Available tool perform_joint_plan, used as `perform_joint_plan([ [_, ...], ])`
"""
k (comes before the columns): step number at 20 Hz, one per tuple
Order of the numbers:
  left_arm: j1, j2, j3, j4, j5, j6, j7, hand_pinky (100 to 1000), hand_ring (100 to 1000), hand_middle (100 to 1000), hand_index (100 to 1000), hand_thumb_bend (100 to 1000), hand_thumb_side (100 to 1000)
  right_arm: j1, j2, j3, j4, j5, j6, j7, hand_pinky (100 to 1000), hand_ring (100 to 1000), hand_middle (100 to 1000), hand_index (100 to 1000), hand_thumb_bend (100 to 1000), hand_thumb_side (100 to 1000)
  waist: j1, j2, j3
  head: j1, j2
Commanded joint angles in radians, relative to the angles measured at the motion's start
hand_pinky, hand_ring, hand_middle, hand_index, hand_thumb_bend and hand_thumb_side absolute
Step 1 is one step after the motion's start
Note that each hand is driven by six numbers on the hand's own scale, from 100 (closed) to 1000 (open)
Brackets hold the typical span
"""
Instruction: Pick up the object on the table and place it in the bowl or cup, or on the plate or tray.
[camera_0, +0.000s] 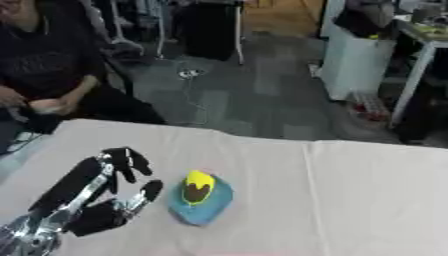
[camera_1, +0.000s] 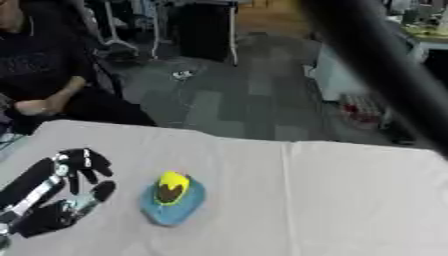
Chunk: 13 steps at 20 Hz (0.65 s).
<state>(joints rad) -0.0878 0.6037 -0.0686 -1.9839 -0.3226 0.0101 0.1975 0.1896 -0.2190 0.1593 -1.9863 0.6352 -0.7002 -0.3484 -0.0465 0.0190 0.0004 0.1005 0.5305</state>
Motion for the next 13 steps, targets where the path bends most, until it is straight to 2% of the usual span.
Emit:
perform_joint_plan([
  [1,-0.038,-0.036,0.004,-0.016,0.118,-0.055,0.127,184,325,500,584,275,963,0.017,0.032,0.033,-0.014,0.096,-0.012,-0.051,145,421,450,100,100,975,0.001,-0.008,0.015,-0.038,0.009],
  [5,-0.061,-0.042,-0.01,-0.016,0.162,-0.134,0.203,183,319,488,563,266,949,0.037,0.065,0.075,-0.014,0.199,-0.013,-0.108,149,423,448,100,100,971,-0.003,-0.005,0.039,-0.03,0.022],
  [7,-0.057,-0.041,-0.041,-0.016,0.177,-0.171,0.212,180,314,488,560,258,951,0.041,0.075,0.092,-0.014,0.241,-0.006,-0.13,150,423,447,100,100,974,-0.003,-0.002,0.046,-0.033,0.019],
  [10,-0.052,-0.039,-0.102,-0.016,0.195,-0.205,0.168,198,334,516,581,266,958,0.04,0.079,0.109,-0.014,0.283,0.01,-0.153,152,425,446,100,100,974,-0.003,0.002,0.042,-0.036,0.016],
  [13,-0.041,-0.041,-0.102,-0.016,0.176,-0.213,0.158,201,335,519,585,266,956,0.032,0.071,0.111,-0.014,0.297,0.014,-0.173,154,425,446,100,100,973,-0.001,0.002,0.035,-0.043,0.013],
])
